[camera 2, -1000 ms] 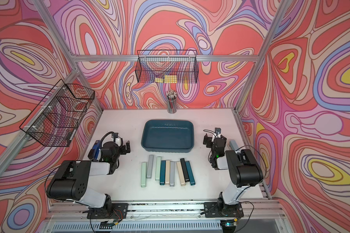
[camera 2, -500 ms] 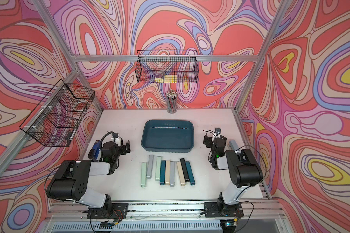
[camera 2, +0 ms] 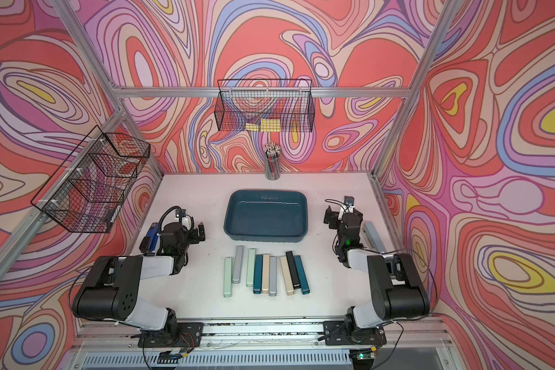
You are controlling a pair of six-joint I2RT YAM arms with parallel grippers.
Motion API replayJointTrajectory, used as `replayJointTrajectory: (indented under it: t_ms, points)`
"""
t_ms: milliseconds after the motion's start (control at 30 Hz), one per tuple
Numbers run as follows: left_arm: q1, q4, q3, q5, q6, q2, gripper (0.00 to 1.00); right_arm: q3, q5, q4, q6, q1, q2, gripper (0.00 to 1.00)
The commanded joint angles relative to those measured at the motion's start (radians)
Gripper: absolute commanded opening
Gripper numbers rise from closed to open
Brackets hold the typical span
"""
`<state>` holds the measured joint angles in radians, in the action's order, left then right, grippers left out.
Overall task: Put the pruning pliers into the storage box
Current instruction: Pick up the pruning pliers from the center of the board.
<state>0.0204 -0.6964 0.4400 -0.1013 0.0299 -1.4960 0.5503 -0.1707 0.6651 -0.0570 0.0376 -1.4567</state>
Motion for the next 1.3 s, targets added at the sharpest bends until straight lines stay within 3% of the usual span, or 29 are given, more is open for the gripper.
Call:
replayJointTrajectory:
  t_ms: [0, 100, 200, 333, 567, 800, 967, 1267]
  points:
    - [0.009, 0.165, 0.100, -0.040, 0.000, 0.069, 0.99, 0.143, 0.020, -0.330, -0.107, -0.006, 0.080, 0.98]
    - [0.013, 0.395, 0.185, -0.064, 0.073, 0.125, 0.99, 0.193, 0.115, -0.389, -0.204, -0.008, 0.122, 0.98]
    - [0.014, 0.698, 0.317, -0.062, 0.151, 0.153, 0.99, 0.233, 0.078, -0.490, -0.373, -0.008, 0.143, 0.98]
    - [0.044, 0.967, 0.420, -0.046, 0.244, 0.215, 0.99, 0.339, 0.134, -0.655, -0.378, -0.008, 0.110, 0.98]
    - [0.210, 1.402, 0.529, -0.072, 0.446, 0.284, 0.93, 0.355, 0.211, -0.753, -0.442, 0.001, 0.154, 0.92]
    - [0.391, 1.579, 0.482, -0.036, 0.653, 0.409, 0.81, 0.384, 0.230, -0.824, -0.439, 0.053, 0.186, 0.82]
    - [0.535, 1.577, 0.390, 0.008, 0.777, 0.480, 0.75, 0.450, 0.267, -0.863, -0.445, 0.075, 0.141, 0.66]
    - [0.754, 1.521, 0.280, 0.066, 0.926, 0.424, 0.74, 0.528, 0.266, -0.921, -0.417, 0.107, 0.094, 0.70]
